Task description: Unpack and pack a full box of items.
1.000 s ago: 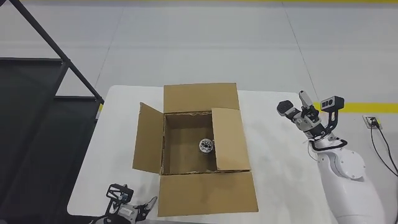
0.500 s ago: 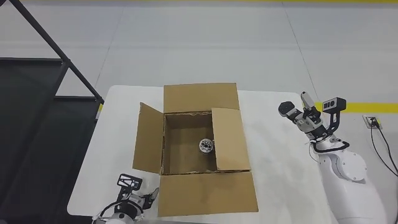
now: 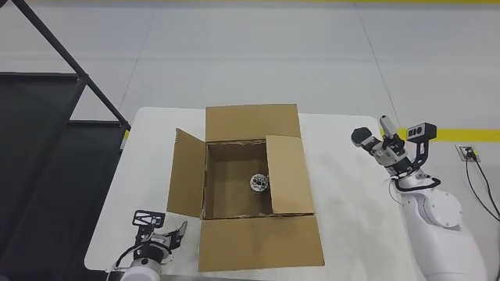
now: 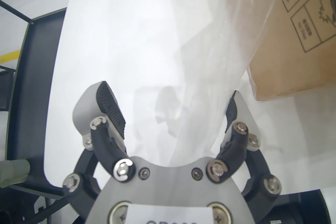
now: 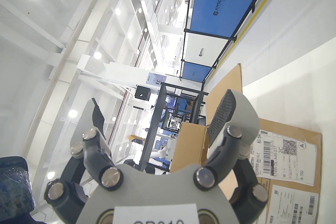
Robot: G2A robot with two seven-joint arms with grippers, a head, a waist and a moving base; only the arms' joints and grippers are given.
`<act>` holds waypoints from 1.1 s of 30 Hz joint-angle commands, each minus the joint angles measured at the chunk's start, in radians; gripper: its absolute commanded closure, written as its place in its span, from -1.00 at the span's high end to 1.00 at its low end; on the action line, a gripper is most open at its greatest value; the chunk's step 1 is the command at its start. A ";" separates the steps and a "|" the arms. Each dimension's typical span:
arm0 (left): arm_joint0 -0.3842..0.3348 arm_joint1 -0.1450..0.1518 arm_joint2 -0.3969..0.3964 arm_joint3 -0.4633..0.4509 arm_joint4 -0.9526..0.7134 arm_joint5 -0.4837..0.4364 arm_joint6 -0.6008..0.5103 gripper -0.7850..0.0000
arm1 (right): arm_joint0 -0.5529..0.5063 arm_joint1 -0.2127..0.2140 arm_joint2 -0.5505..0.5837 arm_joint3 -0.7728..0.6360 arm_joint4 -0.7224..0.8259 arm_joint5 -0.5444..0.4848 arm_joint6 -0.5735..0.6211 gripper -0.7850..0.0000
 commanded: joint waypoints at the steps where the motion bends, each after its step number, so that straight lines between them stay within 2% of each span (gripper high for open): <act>1: -0.001 0.000 -0.010 -0.007 -0.001 0.015 -0.002 1.00 | 0.000 0.000 0.001 0.002 0.003 -0.001 0.000 1.00; 15: -0.038 -0.003 -0.042 -0.061 0.056 0.068 -0.046 1.00 | -0.005 0.004 0.004 0.000 0.009 -0.008 -0.004 1.00; 25: -0.124 -0.005 -0.029 -0.017 0.079 0.054 -0.118 1.00 | -0.025 0.007 0.013 -0.017 0.010 -0.010 -0.014 1.00; 29: -0.104 -0.006 -0.020 -0.032 0.101 0.047 -0.116 1.00 | -0.035 0.009 0.016 -0.026 0.012 -0.008 -0.020 1.00; 33: -0.034 -0.006 -0.024 -0.088 0.124 0.047 -0.085 1.00 | -0.040 0.009 0.016 -0.031 0.011 -0.005 -0.027 1.00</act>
